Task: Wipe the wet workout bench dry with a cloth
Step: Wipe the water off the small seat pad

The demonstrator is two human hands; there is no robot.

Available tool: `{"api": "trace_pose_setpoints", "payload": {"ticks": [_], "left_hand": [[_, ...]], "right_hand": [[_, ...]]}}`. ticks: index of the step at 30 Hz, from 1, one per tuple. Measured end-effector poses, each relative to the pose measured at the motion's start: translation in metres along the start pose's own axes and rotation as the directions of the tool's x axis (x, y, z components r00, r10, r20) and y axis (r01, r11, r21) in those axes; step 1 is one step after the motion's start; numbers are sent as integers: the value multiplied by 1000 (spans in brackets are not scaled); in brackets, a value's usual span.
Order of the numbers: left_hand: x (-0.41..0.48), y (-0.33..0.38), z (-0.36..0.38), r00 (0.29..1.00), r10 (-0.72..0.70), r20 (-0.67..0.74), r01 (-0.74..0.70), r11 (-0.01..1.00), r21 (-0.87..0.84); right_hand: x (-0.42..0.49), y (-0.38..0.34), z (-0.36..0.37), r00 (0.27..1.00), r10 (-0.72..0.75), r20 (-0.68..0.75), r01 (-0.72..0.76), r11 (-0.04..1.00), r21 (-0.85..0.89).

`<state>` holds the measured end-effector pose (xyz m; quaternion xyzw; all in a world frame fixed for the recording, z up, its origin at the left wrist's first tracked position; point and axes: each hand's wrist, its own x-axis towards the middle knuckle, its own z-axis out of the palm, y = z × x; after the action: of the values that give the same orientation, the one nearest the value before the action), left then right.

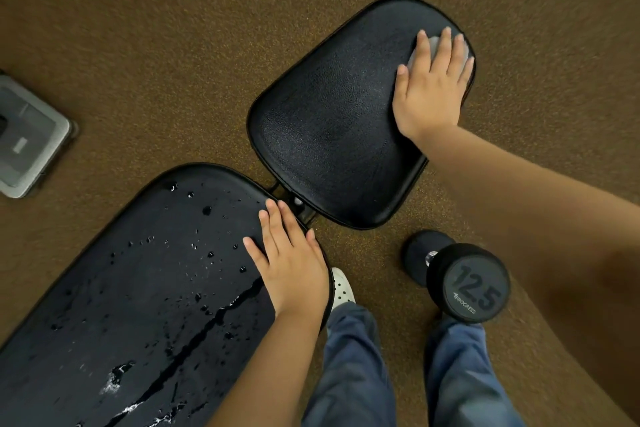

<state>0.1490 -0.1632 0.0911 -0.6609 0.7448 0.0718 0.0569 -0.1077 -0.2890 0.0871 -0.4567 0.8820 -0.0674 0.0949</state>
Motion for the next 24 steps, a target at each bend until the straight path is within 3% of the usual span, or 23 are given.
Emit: {"api": "trace_pose_setpoints", "payload": {"ticks": [7, 16, 20, 24], "left_hand": [[-1, 0, -1, 1000, -1, -28, 0, 1000, -27], [0, -3, 3, 999, 0, -43, -2, 999, -39], [0, -3, 4, 999, -6, -34, 4, 998, -67], [-1, -4, 4, 999, 8, -34, -9, 1000, -27]], "right_hand": [[-21, -5, 2, 998, 57, -11, -56, 996, 70], [-157, -66, 30, 996, 75, -54, -64, 982, 177], [-170, -75, 32, 994, 98, -51, -88, 980, 180], [-157, -68, 32, 998, 58, -27, -56, 996, 69]]}}
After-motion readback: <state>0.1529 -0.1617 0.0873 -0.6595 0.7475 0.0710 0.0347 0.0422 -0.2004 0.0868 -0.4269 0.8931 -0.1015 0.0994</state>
